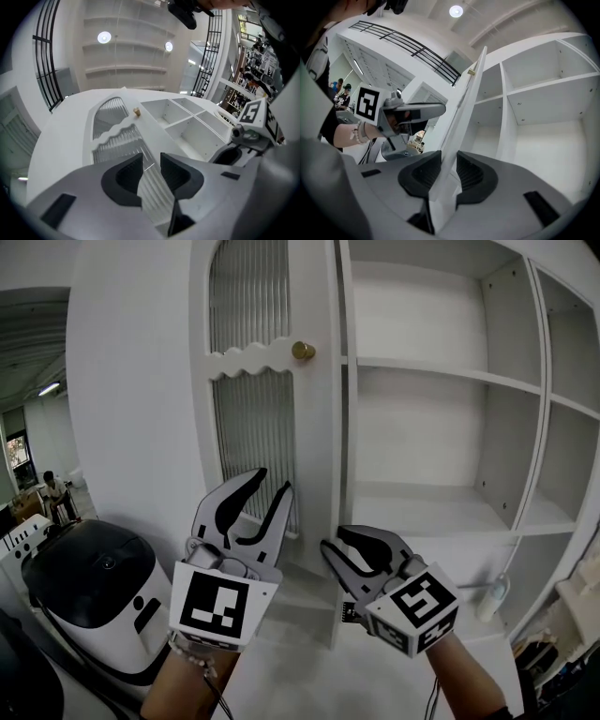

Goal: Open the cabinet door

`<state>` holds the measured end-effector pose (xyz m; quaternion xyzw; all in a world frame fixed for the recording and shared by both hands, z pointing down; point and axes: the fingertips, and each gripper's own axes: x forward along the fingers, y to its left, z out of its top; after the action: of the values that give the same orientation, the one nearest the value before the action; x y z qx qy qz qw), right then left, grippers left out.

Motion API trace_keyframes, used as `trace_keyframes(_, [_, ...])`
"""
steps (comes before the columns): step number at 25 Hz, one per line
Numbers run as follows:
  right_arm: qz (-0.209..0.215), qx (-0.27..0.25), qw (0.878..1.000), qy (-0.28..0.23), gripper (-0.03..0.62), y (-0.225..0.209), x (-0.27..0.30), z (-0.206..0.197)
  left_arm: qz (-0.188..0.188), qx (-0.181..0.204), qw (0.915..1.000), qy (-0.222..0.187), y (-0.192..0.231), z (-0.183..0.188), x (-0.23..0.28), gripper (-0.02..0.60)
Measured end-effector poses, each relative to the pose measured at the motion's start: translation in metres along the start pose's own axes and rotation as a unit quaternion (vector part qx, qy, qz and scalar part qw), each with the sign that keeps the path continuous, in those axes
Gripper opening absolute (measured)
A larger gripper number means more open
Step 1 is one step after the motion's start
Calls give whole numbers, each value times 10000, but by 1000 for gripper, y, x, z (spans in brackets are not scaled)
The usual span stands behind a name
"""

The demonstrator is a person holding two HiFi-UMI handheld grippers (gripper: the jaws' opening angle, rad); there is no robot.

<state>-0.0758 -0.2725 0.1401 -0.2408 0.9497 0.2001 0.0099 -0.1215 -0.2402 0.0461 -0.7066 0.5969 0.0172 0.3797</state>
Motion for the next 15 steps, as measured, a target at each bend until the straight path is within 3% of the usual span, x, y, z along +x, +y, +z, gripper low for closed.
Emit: trace_keyframes(15, [90, 164, 9994, -291, 99, 18, -1, 7, -260, -550, 9930, 1009, -82, -87, -75, 166])
